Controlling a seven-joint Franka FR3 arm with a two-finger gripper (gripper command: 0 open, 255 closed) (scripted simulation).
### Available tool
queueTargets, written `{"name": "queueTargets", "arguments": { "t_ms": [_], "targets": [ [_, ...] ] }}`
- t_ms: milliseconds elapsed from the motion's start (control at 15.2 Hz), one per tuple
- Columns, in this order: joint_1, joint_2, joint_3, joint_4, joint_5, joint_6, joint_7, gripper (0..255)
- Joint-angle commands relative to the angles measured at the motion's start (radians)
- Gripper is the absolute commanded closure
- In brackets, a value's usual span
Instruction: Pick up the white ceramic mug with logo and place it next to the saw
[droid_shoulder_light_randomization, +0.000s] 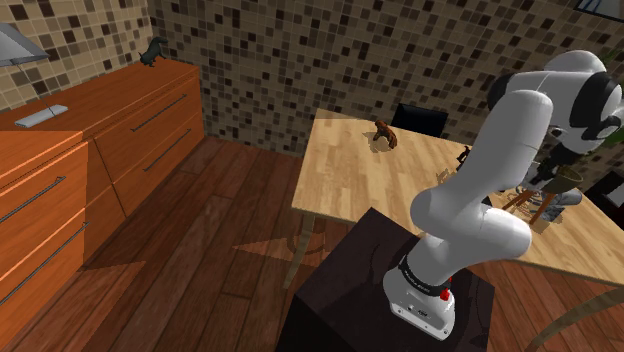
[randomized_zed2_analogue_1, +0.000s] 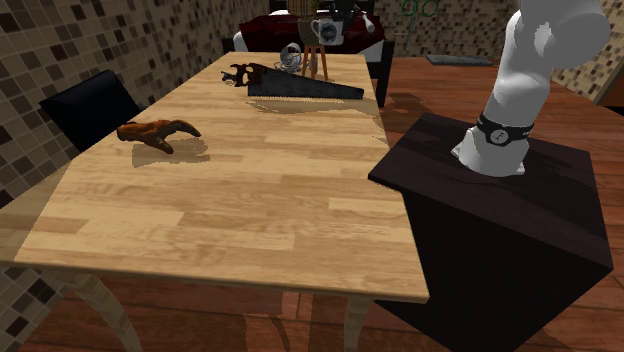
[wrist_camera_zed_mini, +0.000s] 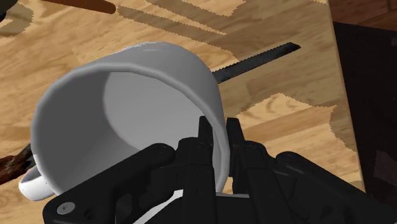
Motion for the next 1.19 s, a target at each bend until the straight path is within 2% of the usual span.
{"name": "queueTargets", "arguments": {
  "t_ms": [0, 132, 1122],
  "targets": [
    [-0.079, 0.063, 0.018, 0.086, 0.037, -0.04, -0.045, 255],
    [-0.171, 0.134, 0.039, 0.194, 0.073, -0.087, -0.085, 255],
    [-0.18, 0.205, 0.084, 0.096, 0.135, 0.063, -0.132, 255]
  ]
}}
